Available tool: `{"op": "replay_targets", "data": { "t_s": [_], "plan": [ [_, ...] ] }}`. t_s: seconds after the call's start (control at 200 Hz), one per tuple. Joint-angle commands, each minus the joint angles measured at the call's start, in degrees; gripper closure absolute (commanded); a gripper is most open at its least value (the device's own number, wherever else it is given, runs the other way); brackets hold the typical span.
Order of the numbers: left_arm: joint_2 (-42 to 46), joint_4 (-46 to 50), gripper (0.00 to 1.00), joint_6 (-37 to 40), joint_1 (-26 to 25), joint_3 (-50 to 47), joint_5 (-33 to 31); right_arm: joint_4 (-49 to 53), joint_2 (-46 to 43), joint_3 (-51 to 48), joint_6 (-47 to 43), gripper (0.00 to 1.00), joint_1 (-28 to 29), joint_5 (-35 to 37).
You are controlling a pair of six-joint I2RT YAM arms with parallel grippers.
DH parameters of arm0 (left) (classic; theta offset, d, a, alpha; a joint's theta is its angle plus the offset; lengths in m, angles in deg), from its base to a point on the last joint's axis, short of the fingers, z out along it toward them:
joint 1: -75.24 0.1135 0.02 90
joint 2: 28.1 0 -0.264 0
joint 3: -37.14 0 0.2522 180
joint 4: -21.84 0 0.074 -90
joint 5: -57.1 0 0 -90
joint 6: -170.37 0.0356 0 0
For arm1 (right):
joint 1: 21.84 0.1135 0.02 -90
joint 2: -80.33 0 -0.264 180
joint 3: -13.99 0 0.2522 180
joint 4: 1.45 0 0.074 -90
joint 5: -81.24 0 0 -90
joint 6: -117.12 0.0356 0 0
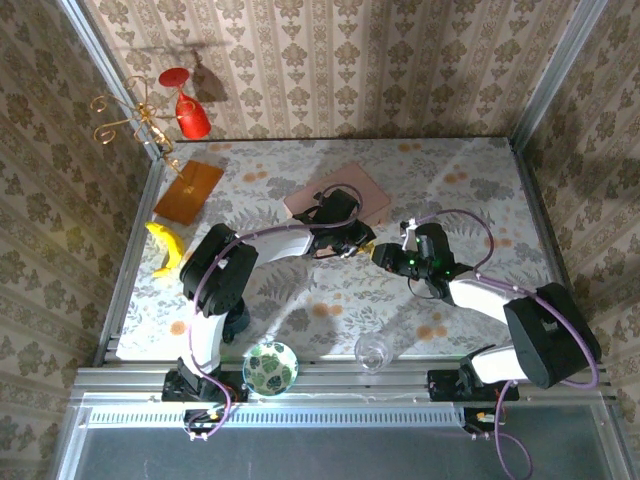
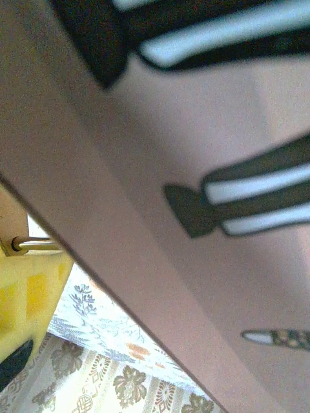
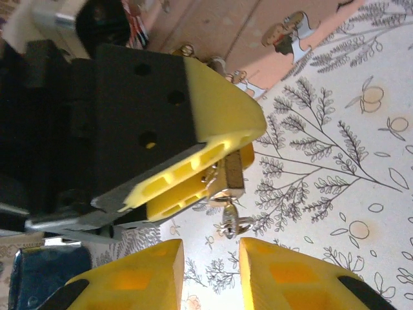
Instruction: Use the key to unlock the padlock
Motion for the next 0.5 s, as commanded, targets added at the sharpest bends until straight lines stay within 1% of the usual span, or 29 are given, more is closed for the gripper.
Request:
{"op": "replay_targets", "data": {
  "t_s": [0.0, 0.32, 0.495],
  "plan": [
    [-2.27, -1.09, 1.00, -4.21, -1.11, -1.23, 4.78, 1.91, -2.15, 1.24, -1.47, 0.72, 0.38, 2.49],
    [-2.54, -1.21, 1.00, -4.54, -1.48, -0.74, 4.96, 4.01, -2.34, 1.29, -2.10, 0.74, 0.45, 5.67],
    [-2.54, -1.44, 1.00, -4.67, -1.62, -0.87, 5.13, 1.63, -1.48, 0.73, -1.96, 0.74, 0.39, 4.42]
  ]
}}
